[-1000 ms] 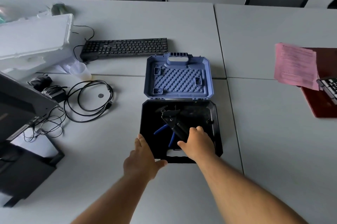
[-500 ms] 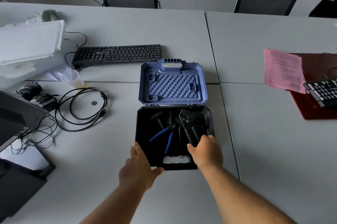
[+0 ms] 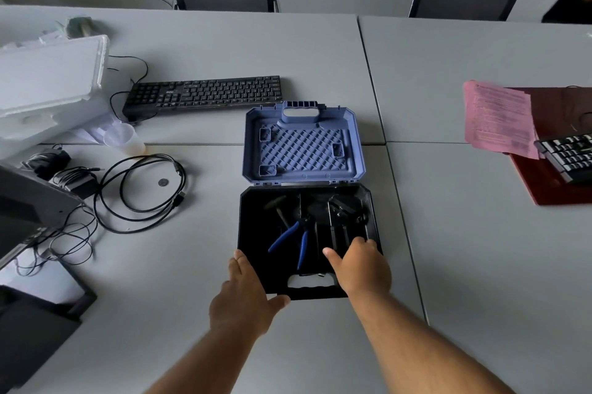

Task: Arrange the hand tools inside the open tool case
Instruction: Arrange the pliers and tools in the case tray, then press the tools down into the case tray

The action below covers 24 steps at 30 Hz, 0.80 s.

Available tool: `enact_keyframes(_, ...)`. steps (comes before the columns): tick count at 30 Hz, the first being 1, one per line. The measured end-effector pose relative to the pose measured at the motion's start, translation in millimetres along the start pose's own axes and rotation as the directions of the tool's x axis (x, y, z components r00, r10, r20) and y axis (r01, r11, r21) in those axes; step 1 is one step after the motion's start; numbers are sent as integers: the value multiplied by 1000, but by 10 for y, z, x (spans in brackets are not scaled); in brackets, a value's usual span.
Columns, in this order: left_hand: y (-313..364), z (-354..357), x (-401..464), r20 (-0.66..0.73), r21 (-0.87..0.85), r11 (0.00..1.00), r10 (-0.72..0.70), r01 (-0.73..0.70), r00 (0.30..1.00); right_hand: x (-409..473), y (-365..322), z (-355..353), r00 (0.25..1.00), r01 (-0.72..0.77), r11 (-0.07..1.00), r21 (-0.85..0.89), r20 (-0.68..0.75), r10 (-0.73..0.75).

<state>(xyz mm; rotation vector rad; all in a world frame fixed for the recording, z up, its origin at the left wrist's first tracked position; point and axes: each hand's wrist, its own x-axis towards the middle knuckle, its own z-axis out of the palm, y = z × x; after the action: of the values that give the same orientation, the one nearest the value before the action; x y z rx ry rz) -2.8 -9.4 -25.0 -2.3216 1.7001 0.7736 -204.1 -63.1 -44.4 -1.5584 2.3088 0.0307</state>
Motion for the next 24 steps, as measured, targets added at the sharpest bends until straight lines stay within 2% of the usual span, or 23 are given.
enact_keyframes(11,9,-10,-10,6,20,1000,1,-1,1000,11,36,-21,998,-42,999,21,38,41)
enact_keyframes(16,10,-35,-29,18,12,1000,4,-4,1000,-85,155,-172,987,88,996,21,-139,-85)
enact_keyframes(18,7,-40,-30,26,7,1000,0,0,1000,-133,314,-216,982,73,997,-15,-175,-74)
enact_keyframes(21,2,-40,-35,34,-1,1000,-2,2,999,-176,558,-198,994,7,999,-48,-105,-12)
enact_keyframes(24,-2,-31,-25,36,-8,1000,3,-3,999,-173,606,-148,998,21,999,-37,-55,-23)
